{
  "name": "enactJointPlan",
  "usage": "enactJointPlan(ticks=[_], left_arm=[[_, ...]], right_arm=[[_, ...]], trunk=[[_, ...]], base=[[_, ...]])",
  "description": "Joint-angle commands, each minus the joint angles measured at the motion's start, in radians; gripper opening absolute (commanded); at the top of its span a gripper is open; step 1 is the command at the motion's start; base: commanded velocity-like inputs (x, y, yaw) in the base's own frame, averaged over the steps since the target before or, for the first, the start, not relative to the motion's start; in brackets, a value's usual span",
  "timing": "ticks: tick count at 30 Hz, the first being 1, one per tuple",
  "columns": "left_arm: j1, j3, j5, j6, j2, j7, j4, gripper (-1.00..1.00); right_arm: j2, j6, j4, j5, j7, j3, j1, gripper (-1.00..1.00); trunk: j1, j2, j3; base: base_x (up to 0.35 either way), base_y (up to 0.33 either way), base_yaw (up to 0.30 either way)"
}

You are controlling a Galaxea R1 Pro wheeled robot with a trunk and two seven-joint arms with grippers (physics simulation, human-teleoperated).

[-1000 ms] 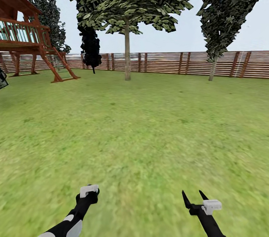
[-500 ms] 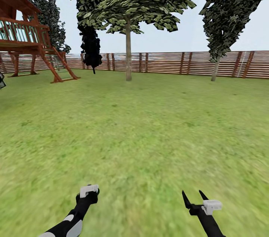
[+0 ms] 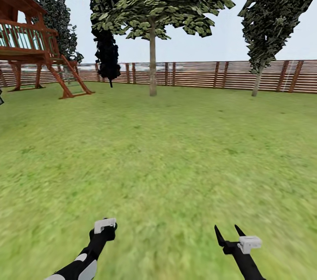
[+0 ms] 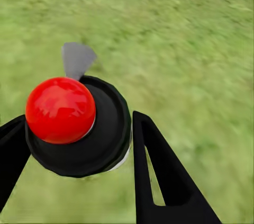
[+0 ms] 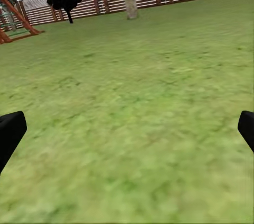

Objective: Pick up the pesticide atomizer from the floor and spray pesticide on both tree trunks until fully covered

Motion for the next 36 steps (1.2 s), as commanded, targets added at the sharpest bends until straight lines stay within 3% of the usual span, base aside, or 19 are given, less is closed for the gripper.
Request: enactJointPlan(ticks=[1,36], left_arm=[[0.0,0.0,0.0,0.0,0.0,0.0,0.0,-1.0],[0.0,0.0,0.0,0.0,0.0,0.0,0.0,-1.0]], right_arm=[[0.0,0.0,0.0,0.0,0.0,0.0,-0.001,1.0],[0.0,0.0,0.0,0.0,0.0,0.0,-0.001,1.0]], trunk=[[0.0,0.0,0.0],[0.0,0.0,0.0]], base=[[0.316,0.164,0.0],[0.328,0.121,0.0]])
